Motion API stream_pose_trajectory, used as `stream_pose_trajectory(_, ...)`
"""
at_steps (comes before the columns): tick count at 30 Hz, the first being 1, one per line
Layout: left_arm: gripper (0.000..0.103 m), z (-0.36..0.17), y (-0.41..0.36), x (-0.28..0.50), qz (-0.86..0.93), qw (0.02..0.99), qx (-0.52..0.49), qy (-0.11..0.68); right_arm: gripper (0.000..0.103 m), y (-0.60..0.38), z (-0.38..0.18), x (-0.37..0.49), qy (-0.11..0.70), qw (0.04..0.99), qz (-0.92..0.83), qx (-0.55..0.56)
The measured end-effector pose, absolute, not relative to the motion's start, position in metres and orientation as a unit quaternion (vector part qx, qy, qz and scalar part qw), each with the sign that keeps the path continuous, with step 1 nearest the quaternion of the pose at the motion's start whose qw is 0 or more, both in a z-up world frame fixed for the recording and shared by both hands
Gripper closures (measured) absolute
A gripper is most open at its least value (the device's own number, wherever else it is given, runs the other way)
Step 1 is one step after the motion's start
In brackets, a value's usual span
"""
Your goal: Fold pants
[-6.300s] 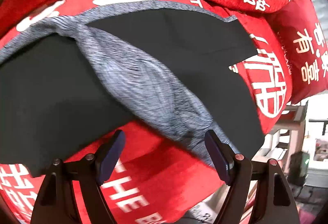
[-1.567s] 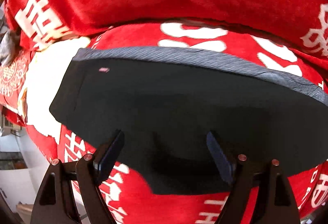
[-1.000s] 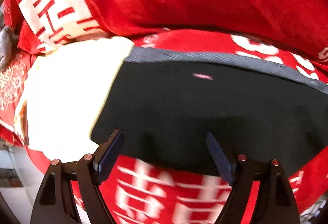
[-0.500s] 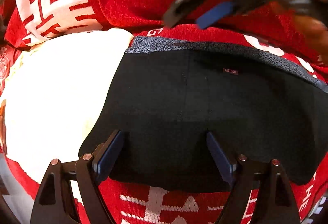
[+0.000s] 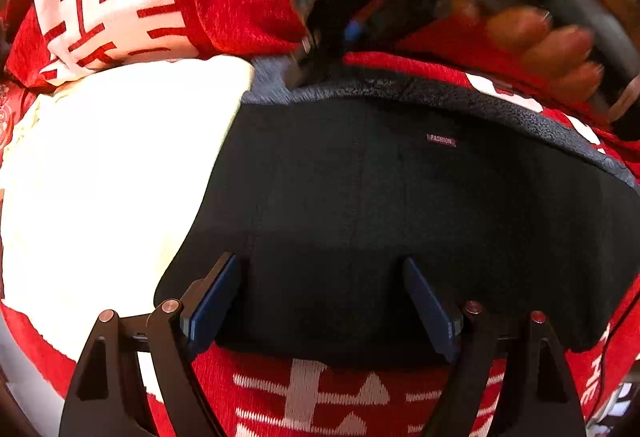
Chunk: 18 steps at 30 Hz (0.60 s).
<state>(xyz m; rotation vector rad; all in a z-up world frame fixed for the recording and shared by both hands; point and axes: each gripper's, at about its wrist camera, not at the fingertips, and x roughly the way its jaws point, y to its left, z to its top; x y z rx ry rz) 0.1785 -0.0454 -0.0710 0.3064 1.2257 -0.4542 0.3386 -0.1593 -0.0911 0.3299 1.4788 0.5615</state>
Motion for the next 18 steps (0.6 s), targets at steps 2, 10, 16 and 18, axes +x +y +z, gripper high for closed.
stream_pose_trajectory(2,0.019,-0.066,-0.039,0.18,-0.213,0.782,0.127,0.571,0.095,-0.153,-0.077,0.339,0.652,0.692,0.273,0.146)
stream_pose_trajectory(10,0.019,-0.067,-0.028,0.18,-0.196,0.778,0.141,0.58,0.095,-0.117,-0.111,0.345,0.675,0.697,0.225,0.09)
stream_pose_trajectory(16,0.019,-0.05,-0.027,0.21,-0.186,0.788,0.115,0.575,0.078,-0.148,-0.078,0.318,0.628,0.751,0.159,0.132)
stream_pose_trajectory(18,0.019,-0.046,-0.033,0.228,-0.179,0.795,0.114,0.568,0.078,-0.172,-0.057,0.295,0.611,0.768,0.138,0.134)
